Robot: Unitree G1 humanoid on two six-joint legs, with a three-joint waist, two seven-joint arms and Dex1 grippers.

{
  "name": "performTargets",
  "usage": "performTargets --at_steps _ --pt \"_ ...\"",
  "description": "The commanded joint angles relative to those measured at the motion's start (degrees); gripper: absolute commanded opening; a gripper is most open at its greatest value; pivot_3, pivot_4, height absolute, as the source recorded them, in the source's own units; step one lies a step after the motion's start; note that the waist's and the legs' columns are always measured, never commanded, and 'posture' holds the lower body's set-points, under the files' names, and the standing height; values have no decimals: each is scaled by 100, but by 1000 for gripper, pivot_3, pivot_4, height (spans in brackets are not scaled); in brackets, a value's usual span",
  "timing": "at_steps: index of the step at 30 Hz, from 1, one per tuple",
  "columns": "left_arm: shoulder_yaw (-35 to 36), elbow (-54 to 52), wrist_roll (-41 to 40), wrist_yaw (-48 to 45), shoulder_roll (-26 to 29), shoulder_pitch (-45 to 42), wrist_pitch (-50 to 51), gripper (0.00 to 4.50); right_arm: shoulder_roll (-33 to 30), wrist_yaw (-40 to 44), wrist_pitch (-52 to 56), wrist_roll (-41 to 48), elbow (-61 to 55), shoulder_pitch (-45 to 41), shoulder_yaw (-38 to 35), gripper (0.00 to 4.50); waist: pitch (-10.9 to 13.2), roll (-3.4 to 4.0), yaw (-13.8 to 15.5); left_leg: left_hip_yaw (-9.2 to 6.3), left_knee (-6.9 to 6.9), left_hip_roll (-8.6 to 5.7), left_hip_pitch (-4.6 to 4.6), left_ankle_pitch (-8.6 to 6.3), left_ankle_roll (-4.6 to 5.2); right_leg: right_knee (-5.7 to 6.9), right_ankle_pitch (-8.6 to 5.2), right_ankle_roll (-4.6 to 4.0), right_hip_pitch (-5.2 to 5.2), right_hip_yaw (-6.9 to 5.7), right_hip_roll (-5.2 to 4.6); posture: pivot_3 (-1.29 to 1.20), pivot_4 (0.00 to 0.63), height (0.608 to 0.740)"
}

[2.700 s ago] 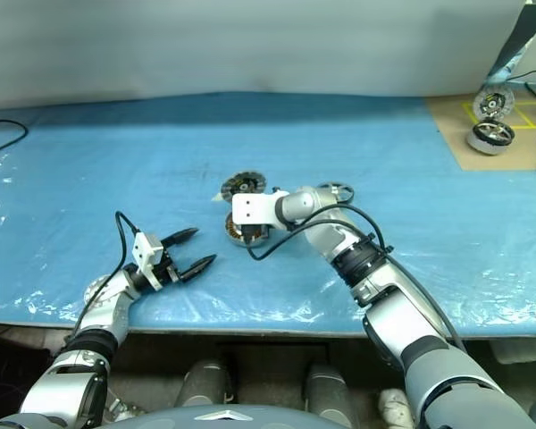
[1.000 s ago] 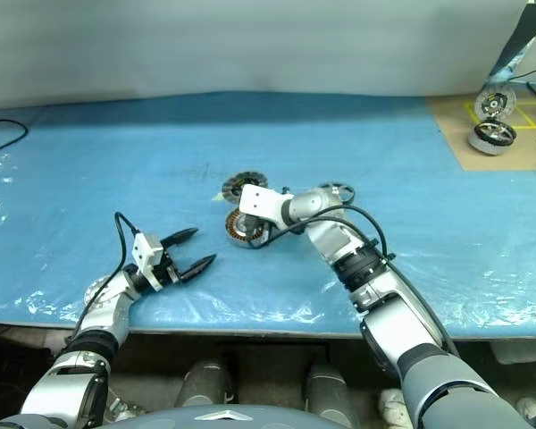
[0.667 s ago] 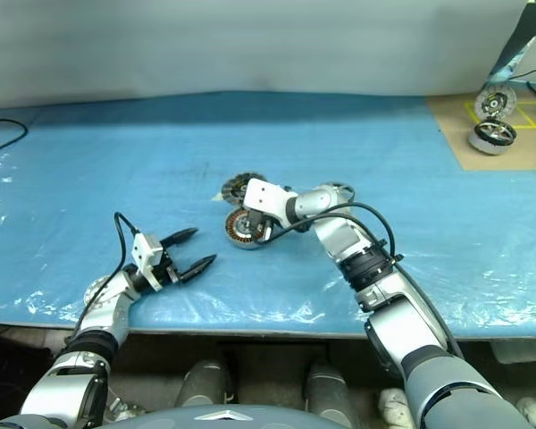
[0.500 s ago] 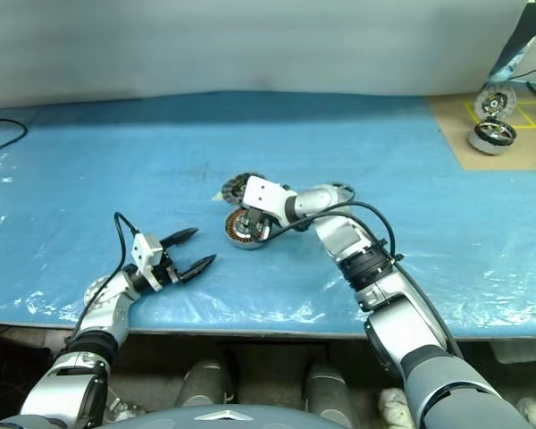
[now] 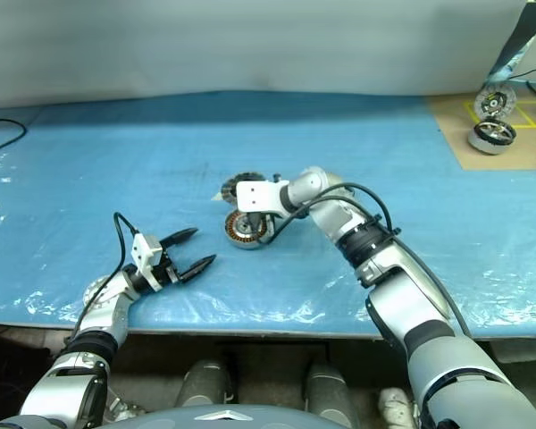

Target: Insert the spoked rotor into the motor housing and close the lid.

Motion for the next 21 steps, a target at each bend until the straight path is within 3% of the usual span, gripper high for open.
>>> performTargets --at_steps 1,6,21 --pt "-123 326 162 62 -72 165 228 4500 109 105 -442 -116 275 -391 95 8 0 0 0 0 0 0 0 0 0 0 0 0 0 0 0 0 150 740" --pt "-121 331 172 108 -91 154 235 4500 111 407 -861 -289 505 -435 327 8 1 -1 7 0 4 0 -3 0 1 0 0 -1 2 -2 -2 0 150 740" --pt "-127 334 180 175 -133 123 230 4500 418 175 -1536 -751 1651 -861 331 8 1 -1 1 0 10 1 -1 -11 20 8 0 -3 3 -2 -3 0 150 740"
